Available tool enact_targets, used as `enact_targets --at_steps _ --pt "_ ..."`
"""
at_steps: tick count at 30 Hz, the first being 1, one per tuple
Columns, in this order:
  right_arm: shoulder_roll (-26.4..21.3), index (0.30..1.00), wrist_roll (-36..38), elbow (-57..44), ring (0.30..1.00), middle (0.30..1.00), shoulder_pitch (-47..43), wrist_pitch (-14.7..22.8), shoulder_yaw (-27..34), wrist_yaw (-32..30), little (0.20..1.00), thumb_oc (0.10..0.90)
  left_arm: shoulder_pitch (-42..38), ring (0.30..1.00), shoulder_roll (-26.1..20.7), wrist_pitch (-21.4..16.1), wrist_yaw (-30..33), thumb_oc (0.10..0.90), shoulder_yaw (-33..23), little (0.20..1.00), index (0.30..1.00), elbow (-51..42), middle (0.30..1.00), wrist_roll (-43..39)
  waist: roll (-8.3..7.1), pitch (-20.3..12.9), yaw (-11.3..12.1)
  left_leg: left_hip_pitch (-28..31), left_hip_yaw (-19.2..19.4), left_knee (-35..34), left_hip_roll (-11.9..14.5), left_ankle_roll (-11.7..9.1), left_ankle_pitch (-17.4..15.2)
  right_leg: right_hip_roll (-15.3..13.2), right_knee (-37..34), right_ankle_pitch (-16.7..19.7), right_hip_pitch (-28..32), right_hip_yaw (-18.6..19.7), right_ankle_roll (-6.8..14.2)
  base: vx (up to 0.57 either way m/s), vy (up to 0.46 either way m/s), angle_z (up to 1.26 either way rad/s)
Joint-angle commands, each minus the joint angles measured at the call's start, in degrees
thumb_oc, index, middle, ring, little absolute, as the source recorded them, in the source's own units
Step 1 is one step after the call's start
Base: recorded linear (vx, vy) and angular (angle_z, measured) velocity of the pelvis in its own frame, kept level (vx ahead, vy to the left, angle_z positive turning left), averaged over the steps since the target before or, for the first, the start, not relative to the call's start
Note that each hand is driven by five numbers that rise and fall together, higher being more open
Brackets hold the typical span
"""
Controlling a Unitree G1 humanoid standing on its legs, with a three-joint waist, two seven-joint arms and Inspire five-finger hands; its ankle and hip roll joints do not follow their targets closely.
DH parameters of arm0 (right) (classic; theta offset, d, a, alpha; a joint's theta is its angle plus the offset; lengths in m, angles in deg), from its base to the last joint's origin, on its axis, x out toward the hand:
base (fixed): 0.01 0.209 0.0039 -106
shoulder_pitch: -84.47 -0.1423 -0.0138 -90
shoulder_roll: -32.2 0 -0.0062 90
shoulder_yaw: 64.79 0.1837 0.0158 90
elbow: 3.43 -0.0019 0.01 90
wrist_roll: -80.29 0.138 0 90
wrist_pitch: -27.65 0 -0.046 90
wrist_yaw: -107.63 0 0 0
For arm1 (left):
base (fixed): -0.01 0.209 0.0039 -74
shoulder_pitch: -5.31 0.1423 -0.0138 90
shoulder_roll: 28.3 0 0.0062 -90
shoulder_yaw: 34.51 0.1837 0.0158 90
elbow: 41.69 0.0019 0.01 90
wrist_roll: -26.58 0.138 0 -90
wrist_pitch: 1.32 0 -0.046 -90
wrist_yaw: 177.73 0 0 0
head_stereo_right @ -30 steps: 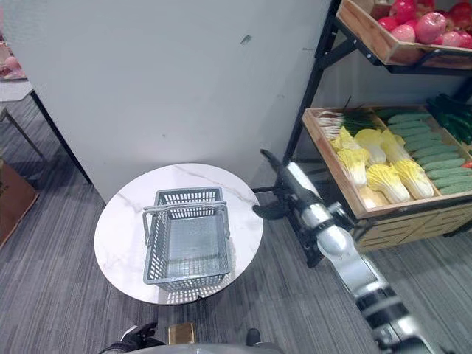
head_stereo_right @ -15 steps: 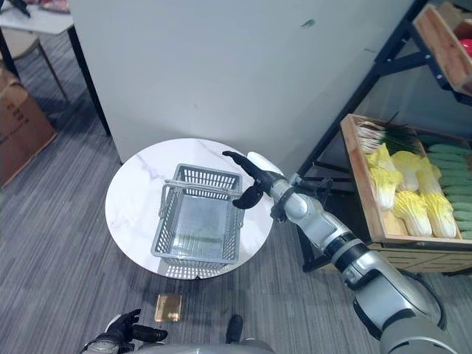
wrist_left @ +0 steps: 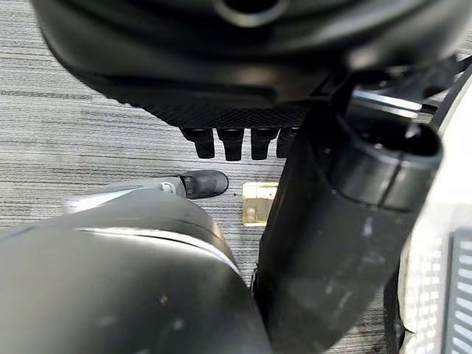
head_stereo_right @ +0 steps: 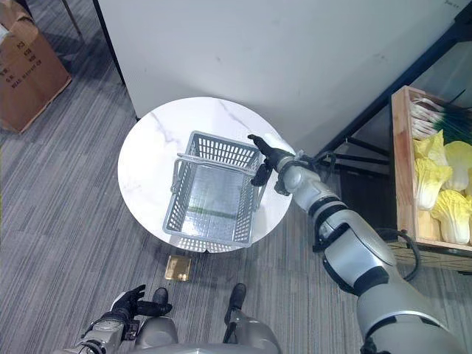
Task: Get the vegetables into the basket
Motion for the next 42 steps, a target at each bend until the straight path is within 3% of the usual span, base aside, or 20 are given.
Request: enact_targets --at_steps 1,10,11,12,30,36,39,42 --pt "0.27 1.0 -1.23 2.65 1.0 1.0 -10.42 1.17 0.83 -3.26 1.0 0.9 1.74 1.0 1.33 0.63 0.85 0.9 6.44 1.0 1.0 1.9 1.0 -0.05 -1.48 1.33 1.0 0.18 1.27 -2.14 -1.97 -0.13 3.18 -1.79 3.62 -4.28 4.85 4.74 4.58 0.0 0.0 0.0" --pt "4.79 1.0 -3.2 7.19 1.0 1.0 -10.41 0.64 -0.03 -3.12 1.0 0.9 1.03 1.0 1.8 0.71 0.81 0.9 7.56 1.0 1.0 1.69 1.0 -0.3 -1.1 1.29 0.91 1.16 1.39 -2.14 -1.84 -0.18 2.97 -1.66 3.53 -4.51 5.41 5.15 4.31 0.0 0.0 0.0" --pt "4.88 0.769 -3.34 7.09 0.769 0.769 -10.26 0.63 -0.08 -3.01 0.769 0.735 0.99 1.0 1.9 0.75 0.79 0.9 7.67 1.0 1.0 1.63 1.0 -0.2 -1.02 1.31 0.85 1.28 1.44 -2.14 -1.83 -0.18 2.96 -1.67 3.57 -4.53 5.48 5.14 4.3 0.0 0.0 0.0" --pt "4.97 0.3 -3.28 7.23 0.3 0.3 -10.18 0.55 0.02 -2.99 0.3 0.4 1.09 1.0 1.92 0.75 0.79 0.9 7.75 1.0 1.0 1.59 1.0 -0.18 -0.94 1.28 0.81 1.37 1.43 -2.14 -1.85 -0.16 2.93 -1.68 3.56 -4.54 5.56 5.18 4.28 0.0 0.0 0.0" --pt "3.26 0.3 -3.09 -0.76 0.3 0.3 -8.36 0.18 -0.46 -1.66 0.3 0.4 1.31 1.0 2.35 1.44 0.21 0.9 7.32 1.0 1.0 2.31 1.0 0.67 -1.07 0.28 0.1 2.95 1.49 -2.14 -2.13 -0.03 2.46 -1.96 4.37 -4.79 6.48 5.03 4.28 0.0 0.0 0.0" --pt "-4.14 0.3 -3.83 -18.44 0.3 0.3 -3.98 0.14 -0.1 1.14 0.3 0.4 2.67 1.0 2.78 2.04 0.11 0.9 4.73 1.0 1.0 2.34 1.0 0.96 -0.83 -2.25 -2.13 5.74 3.09 -2.14 -2.48 0.27 1.25 -2.34 4.68 -4.99 7.85 6.59 4.4 0.03 0.017 -0.13" --pt "-6.09 0.3 -3.85 -21.42 0.3 0.3 -2.94 0.03 0.21 1.87 0.3 0.4 2.96 1.0 2.94 2.16 0.03 0.9 4.33 1.0 1.0 2.24 1.0 1.05 -0.62 -2.58 -2.46 6.19 3.36 -2.14 -2.5 0.31 1.08 -2.35 4.66 -5.14 8.19 6.9 4.39 0.01 0.007 -0.11" --pt "-12.54 0.3 -1.96 -30.04 0.3 0.3 0.71 0.57 2.49 3.08 0.3 0.4 3.75 1.0 3.22 2.38 -0.18 0.9 2.92 1.0 1.0 2.2 1.0 1.34 0.61 -4.12 -4.0 7.89 4.44 -2.14 -2.64 0.42 0.64 -2.43 4.28 -5.29 9.29 7.69 4.36 0.0 0.011 -0.12"
